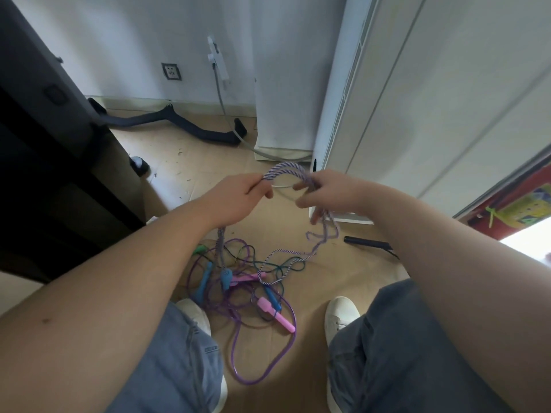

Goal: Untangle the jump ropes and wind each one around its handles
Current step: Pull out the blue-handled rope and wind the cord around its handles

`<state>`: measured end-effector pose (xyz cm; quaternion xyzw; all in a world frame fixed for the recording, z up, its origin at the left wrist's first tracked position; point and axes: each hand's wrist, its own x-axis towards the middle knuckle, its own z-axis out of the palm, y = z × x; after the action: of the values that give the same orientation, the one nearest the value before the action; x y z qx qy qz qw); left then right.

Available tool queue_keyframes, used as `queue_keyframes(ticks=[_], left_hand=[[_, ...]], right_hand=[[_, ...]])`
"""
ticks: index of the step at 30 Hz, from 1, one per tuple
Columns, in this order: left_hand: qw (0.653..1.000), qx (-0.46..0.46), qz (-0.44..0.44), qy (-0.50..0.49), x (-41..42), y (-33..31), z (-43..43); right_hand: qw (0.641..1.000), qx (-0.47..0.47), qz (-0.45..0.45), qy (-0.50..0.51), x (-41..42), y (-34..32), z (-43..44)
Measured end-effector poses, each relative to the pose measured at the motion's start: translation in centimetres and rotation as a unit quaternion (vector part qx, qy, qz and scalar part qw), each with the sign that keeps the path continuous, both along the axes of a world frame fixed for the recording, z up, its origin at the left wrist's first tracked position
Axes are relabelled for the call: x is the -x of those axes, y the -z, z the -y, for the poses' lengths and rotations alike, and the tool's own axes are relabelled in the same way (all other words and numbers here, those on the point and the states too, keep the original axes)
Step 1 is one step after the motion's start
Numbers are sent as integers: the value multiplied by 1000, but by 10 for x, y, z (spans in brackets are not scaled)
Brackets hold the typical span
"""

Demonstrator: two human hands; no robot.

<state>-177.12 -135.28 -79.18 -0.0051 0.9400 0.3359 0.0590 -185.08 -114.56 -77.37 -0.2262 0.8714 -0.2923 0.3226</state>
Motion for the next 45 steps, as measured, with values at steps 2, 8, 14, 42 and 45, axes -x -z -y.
queue_keyframes(ticks=[2, 8, 14, 42, 45], left_hand=[[999, 1, -26, 34, 0, -7, -6], [997, 61, 12, 52, 5, -11, -7], [974, 139, 173, 37, 5, 6, 19], [980, 7, 192, -49, 3, 3, 20], [955, -203, 152, -152, 6, -5, 14]], right_hand=[[995, 90, 45, -4, -5, -2, 6], [994, 60, -81, -42, -6, -8, 24], [964, 67, -224, 124, 17, -5, 9], [953, 86, -206, 207, 7, 0, 26], [959, 25, -214, 183, 7, 10, 21]])
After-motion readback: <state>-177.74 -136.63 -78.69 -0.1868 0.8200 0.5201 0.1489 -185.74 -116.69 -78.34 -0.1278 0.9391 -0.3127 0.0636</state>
